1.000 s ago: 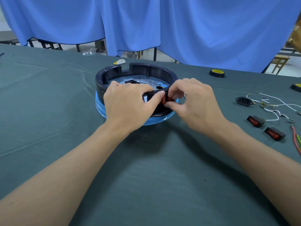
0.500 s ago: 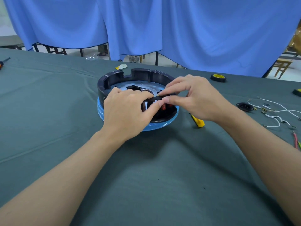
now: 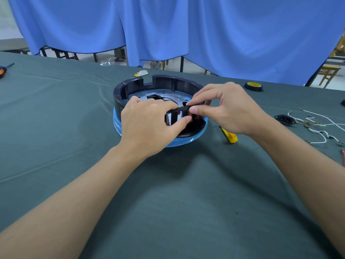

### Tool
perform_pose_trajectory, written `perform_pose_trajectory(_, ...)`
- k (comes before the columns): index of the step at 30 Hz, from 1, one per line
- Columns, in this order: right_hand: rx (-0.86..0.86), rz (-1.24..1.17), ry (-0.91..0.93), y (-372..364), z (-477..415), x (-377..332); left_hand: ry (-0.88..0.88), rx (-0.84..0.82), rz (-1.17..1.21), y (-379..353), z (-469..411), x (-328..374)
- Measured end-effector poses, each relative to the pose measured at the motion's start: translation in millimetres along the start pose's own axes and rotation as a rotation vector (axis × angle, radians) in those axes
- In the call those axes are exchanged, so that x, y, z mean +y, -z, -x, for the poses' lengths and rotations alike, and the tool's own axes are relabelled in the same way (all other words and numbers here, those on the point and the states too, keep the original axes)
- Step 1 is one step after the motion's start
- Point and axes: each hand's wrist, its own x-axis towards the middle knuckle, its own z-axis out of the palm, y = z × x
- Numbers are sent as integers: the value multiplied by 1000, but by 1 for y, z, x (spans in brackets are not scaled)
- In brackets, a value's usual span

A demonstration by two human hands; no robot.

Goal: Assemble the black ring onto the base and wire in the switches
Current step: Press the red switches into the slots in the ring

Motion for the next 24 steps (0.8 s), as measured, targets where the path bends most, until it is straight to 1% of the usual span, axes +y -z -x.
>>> perform_pose_trajectory(3, 33, -1, 1, 3, 1, 5, -22, -45, 0, 3, 1, -3)
perform_pose_trajectory(9, 52, 26, 1, 7, 2, 11, 58, 4, 62, 1, 1, 2)
perform_pose_trajectory(14, 29, 46, 19, 6, 2, 15, 82, 39, 55, -1, 0, 4)
perform_pose_trajectory(18, 60, 157, 101, 1, 2, 17, 116, 43, 40, -4, -1, 5)
perform_pose_trajectory(21, 95, 212, 124, -4, 3, 19, 117, 45, 17, -5, -2, 5)
perform_pose_trajectory(24, 109, 195, 108, -8, 5, 20, 81, 35, 7, -4, -2, 5)
